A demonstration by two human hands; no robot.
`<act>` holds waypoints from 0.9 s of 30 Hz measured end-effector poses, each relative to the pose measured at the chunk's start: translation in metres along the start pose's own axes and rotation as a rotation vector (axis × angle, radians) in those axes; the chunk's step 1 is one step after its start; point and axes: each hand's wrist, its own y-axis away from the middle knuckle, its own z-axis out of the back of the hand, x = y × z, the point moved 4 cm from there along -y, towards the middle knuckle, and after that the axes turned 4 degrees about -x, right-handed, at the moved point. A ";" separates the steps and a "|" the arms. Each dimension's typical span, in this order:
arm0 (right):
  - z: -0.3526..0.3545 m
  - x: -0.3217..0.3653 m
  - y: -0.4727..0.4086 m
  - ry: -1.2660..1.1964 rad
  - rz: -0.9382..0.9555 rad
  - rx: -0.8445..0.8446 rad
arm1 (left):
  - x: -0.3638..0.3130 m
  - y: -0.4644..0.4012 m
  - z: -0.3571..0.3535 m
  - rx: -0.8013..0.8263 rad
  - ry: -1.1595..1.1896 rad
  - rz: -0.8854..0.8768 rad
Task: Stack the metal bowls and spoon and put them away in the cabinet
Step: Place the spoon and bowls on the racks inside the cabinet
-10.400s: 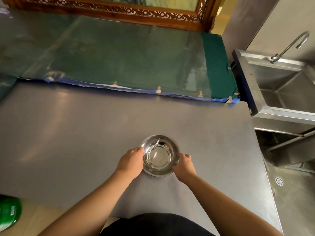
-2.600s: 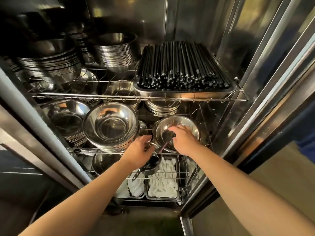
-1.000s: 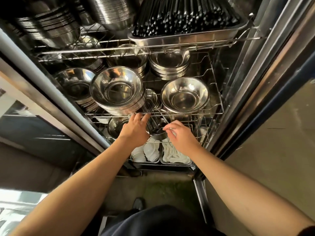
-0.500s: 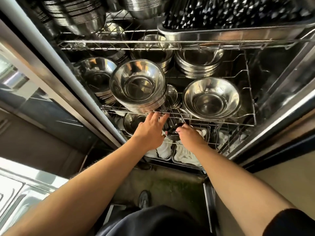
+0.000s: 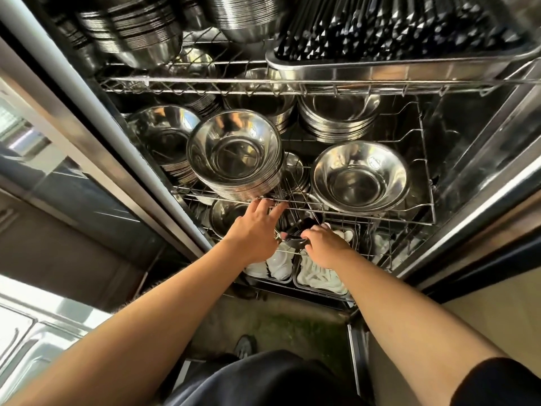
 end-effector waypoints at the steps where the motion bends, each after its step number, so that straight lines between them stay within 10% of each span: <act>1: 0.001 0.000 0.001 -0.009 -0.001 -0.001 | 0.000 0.000 0.001 0.004 0.004 0.002; 10: 0.031 0.021 0.029 -0.081 0.032 -0.010 | -0.003 0.002 0.008 0.049 0.043 0.009; 27: 0.172 0.028 0.122 -0.071 0.012 -0.583 | -0.052 -0.020 0.052 -0.130 0.073 -0.108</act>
